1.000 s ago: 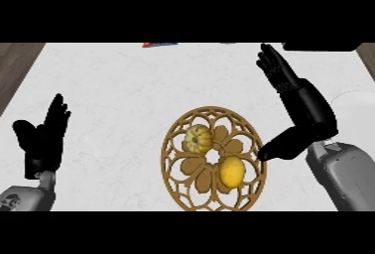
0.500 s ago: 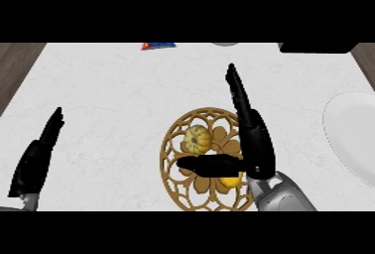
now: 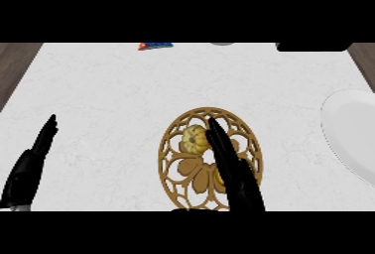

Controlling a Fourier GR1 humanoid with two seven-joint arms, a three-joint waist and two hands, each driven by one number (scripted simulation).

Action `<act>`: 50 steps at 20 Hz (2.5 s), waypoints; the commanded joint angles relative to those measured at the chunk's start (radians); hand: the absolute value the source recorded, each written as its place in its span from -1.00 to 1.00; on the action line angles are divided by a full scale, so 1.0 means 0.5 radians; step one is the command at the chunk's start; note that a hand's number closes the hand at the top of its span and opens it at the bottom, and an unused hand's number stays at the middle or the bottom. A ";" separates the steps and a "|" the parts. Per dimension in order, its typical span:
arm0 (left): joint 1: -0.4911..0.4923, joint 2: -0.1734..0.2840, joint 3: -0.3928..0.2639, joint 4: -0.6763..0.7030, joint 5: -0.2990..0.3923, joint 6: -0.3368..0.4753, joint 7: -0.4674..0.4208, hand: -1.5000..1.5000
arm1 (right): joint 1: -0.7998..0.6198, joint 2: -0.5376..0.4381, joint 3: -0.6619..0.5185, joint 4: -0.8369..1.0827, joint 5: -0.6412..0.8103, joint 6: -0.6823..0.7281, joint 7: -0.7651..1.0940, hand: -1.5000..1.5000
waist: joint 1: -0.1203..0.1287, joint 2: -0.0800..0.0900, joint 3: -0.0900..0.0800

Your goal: Pick the squash from the placemat and place it in the plate

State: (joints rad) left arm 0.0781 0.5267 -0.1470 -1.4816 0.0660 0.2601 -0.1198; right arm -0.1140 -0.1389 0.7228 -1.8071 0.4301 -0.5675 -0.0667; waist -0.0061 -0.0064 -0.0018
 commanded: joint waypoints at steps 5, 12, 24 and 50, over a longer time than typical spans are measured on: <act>0.043 -0.026 0.015 0.020 -0.009 -0.008 -0.038 0.00 | -0.122 -0.230 0.060 -0.134 0.619 0.492 0.942 -1.00 | -0.010 -0.004 -0.006; -0.002 -0.025 0.035 0.020 -0.024 -0.075 -0.034 0.00 | -0.492 0.053 0.005 -0.109 0.775 1.081 1.682 -1.00 | 0.024 0.008 0.000; 0.047 -0.086 0.108 0.012 -0.080 -0.101 -0.076 0.00 | -0.821 0.118 -0.222 0.250 0.560 1.843 1.897 -1.00 | 0.026 0.010 0.003; 0.024 -0.287 0.393 0.052 -0.326 -0.355 -0.096 0.00 | -0.743 0.252 -0.515 0.909 0.836 1.942 1.302 -1.00 | 0.018 0.012 0.004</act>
State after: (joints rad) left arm 0.1013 0.4004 0.0181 -1.4888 -0.0744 0.0942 -0.1398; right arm -0.5168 -0.0079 0.4956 -1.3419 0.8204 0.3891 0.6259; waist 0.0062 -0.0001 0.0001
